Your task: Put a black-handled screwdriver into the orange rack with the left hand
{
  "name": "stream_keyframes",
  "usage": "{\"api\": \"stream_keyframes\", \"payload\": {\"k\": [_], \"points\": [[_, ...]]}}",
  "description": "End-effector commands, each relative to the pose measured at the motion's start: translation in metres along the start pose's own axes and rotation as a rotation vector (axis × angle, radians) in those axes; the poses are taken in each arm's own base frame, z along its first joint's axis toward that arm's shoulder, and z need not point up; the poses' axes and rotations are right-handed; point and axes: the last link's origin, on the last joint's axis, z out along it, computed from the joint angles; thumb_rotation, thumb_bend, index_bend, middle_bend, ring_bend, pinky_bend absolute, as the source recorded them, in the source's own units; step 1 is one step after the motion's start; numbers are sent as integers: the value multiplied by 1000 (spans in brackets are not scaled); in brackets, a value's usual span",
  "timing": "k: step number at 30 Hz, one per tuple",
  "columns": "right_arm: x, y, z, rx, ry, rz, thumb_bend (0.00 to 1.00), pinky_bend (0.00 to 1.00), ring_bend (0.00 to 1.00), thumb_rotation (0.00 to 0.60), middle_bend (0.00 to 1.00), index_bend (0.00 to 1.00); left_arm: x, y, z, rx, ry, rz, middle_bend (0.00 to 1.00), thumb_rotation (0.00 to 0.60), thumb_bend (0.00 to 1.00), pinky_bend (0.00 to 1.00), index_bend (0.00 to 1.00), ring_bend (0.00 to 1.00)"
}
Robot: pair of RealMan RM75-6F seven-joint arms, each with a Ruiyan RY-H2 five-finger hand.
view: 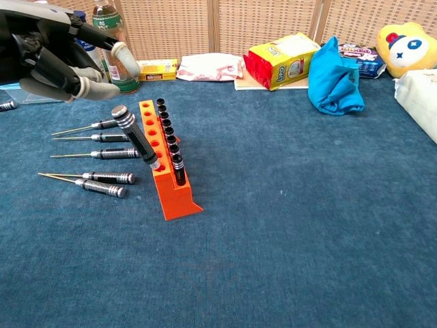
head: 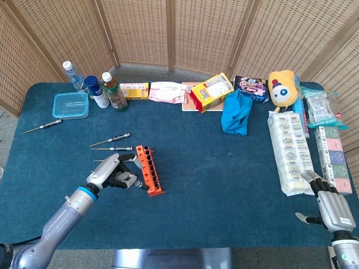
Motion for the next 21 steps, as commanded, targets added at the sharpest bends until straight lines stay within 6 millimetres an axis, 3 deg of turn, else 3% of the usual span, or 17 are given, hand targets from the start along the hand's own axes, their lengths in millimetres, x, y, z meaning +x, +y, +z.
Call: {"api": "stream_keyframes", "payload": {"k": [1, 21], "points": [[0, 0, 0, 0, 2, 1, 125, 138, 126, 600, 63, 128, -3, 2, 1, 0, -3, 4, 1000, 600, 404, 1000, 425, 1000], [1, 1, 0, -1, 2, 5, 125, 138, 126, 600, 63, 128, -14, 11, 8, 22, -4, 36, 1000, 600, 404, 1000, 424, 1000]]}}
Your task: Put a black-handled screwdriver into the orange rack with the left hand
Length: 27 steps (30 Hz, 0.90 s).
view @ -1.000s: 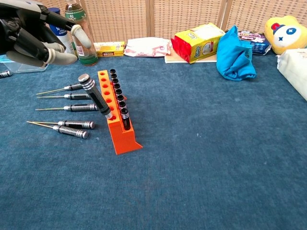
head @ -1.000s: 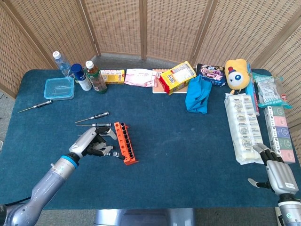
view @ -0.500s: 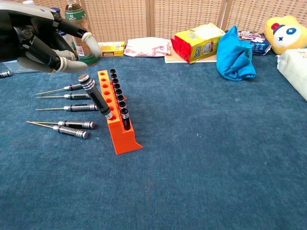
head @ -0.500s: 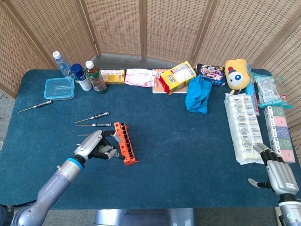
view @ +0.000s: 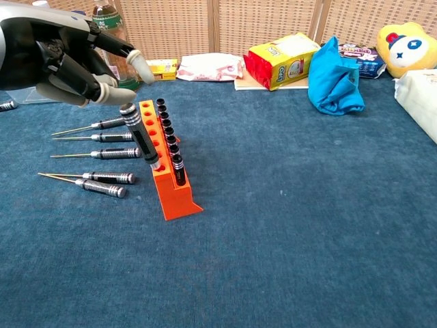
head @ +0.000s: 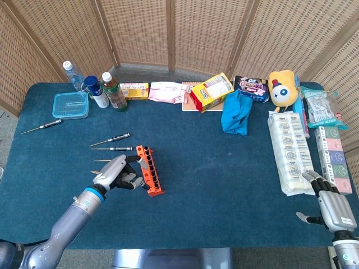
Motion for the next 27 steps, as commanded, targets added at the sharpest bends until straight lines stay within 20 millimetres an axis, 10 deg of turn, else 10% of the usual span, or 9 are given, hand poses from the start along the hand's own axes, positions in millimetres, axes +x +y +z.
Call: {"api": "stream_keyframes", "payload": {"k": [1, 27], "points": [[0, 0, 0, 0, 0, 0, 125, 138, 126, 600, 63, 128, -2, 2, 1, -1, -3, -4, 1000, 600, 404, 1000, 425, 1000], [0, 0, 0, 0, 0, 1, 125, 138, 126, 600, 63, 128, -3, 7, -2, -10, -5, -15, 1000, 600, 405, 1000, 424, 1000]]}}
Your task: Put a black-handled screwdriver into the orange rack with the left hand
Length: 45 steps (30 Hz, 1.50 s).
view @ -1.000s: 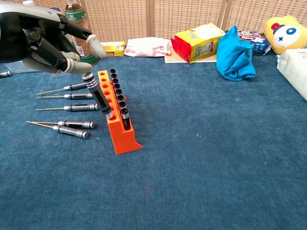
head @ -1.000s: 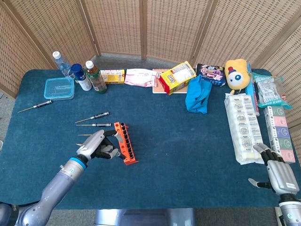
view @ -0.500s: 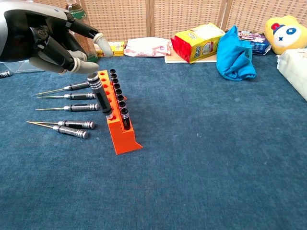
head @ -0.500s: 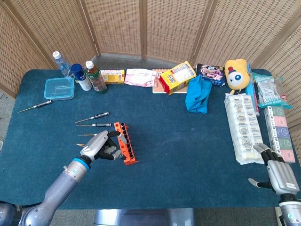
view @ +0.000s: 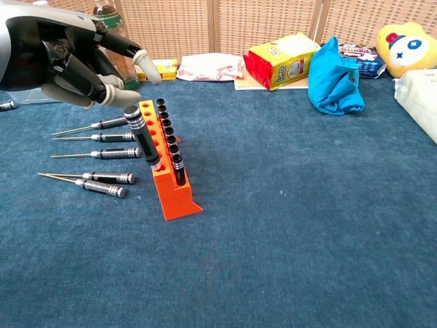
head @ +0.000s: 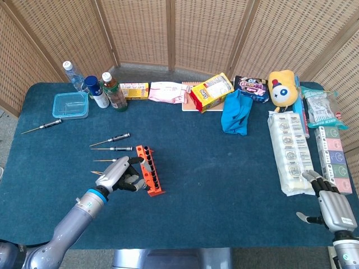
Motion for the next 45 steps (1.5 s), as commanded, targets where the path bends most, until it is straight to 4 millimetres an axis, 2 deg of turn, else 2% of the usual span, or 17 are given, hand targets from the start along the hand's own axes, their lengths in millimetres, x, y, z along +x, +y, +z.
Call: {"api": "stream_keyframes", "payload": {"k": [1, 8, 16, 29, 31, 33, 36, 38, 41, 45], "points": [[0, 0, 0, 0, 1, 0, 125, 138, 126, 600, 63, 128, 2, 1, -1, -6, 6, -10, 1000, 600, 404, 1000, 424, 1000], [-1, -1, 0, 1, -2, -3, 125, 138, 126, 600, 63, 128, 14, 8, -9, -43, 31, -44, 1000, 600, 395, 1000, 425, 1000], [0, 0, 0, -1, -1, -3, 125, 138, 126, 600, 63, 128, 23, 5, -14, -48, 51, -50, 1000, 600, 394, 1000, 424, 1000], [-2, -1, 0, -1, -4, -6, 125, 138, 126, 600, 64, 128, 55, -27, -29, -17, 128, -39, 988, 600, 368, 1000, 407, 991], [-2, -1, 0, -4, -3, -6, 125, 138, 126, 600, 63, 128, 60, -38, -33, -10, 145, -16, 904, 600, 336, 989, 356, 931], [-1, -1, 0, -4, -2, -6, 125, 138, 126, 600, 63, 128, 64, -48, -38, -11, 152, 28, 722, 600, 295, 937, 260, 785], [-2, -1, 1, -3, -5, -7, 125, 138, 126, 600, 63, 128, 67, -66, -46, -3, 136, 132, 313, 600, 221, 717, 99, 363], [-2, -2, 0, -2, -6, -9, 125, 138, 126, 600, 63, 128, 68, -80, -53, 10, 115, 224, 164, 600, 184, 593, 51, 213], [-2, -2, 0, -3, -4, -7, 125, 138, 127, 600, 63, 128, 69, -96, -64, 20, 116, 335, 62, 600, 134, 467, 13, 131], [-2, -1, 0, -5, -2, -7, 125, 138, 126, 600, 64, 128, 68, -115, -83, 13, 168, 416, 9, 600, 99, 348, 1, 63]]}}
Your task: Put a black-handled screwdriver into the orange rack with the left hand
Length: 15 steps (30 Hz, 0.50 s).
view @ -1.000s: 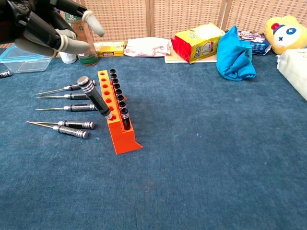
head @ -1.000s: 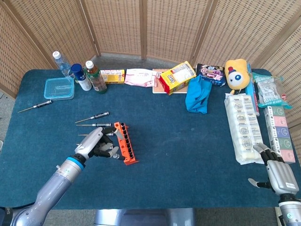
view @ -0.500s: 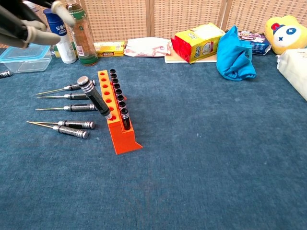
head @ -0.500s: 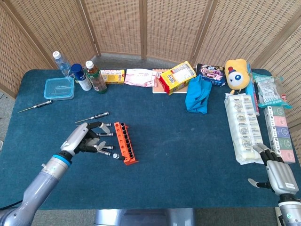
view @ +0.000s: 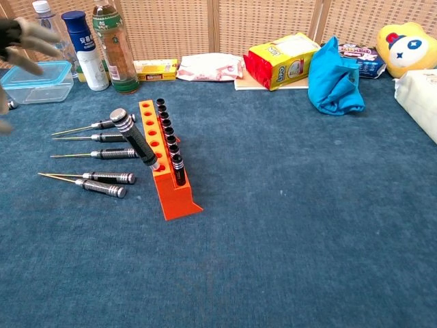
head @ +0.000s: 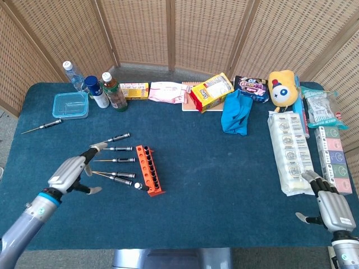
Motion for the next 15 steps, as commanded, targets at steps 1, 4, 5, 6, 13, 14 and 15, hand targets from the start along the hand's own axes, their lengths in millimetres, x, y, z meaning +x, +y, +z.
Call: {"api": "stream_keyframes", "payload": {"k": [1, 4, 5, 6, 13, 14, 15], "points": [[0, 0, 0, 0, -1, 0, 125, 138, 126, 600, 64, 128, -4, -29, -26, 26, 51, 117, 1, 600, 88, 318, 0, 42], [0, 0, 0, 1, 0, -1, 126, 138, 126, 600, 63, 128, -3, -42, -42, 39, 106, 203, 0, 600, 72, 263, 0, 18], [0, 0, 0, 2, 2, -2, 125, 138, 126, 600, 63, 128, -3, -46, -49, 44, 127, 227, 0, 600, 69, 254, 0, 16], [0, 0, 0, 2, 4, -3, 125, 138, 126, 600, 63, 128, -4, -49, -55, 51, 149, 245, 0, 600, 68, 244, 0, 14], [2, -2, 0, 15, 51, -11, 124, 120, 102, 600, 60, 128, -9, -70, -97, 146, 282, 335, 0, 600, 69, 155, 0, 0], [3, -3, 0, 23, 72, -9, 123, 109, 87, 600, 56, 128, -10, -72, -103, 174, 299, 356, 0, 600, 69, 142, 0, 0], [3, -3, 1, 29, 89, -10, 121, 103, 77, 600, 52, 128, -10, -74, -107, 196, 313, 373, 0, 600, 69, 135, 0, 0]]}}
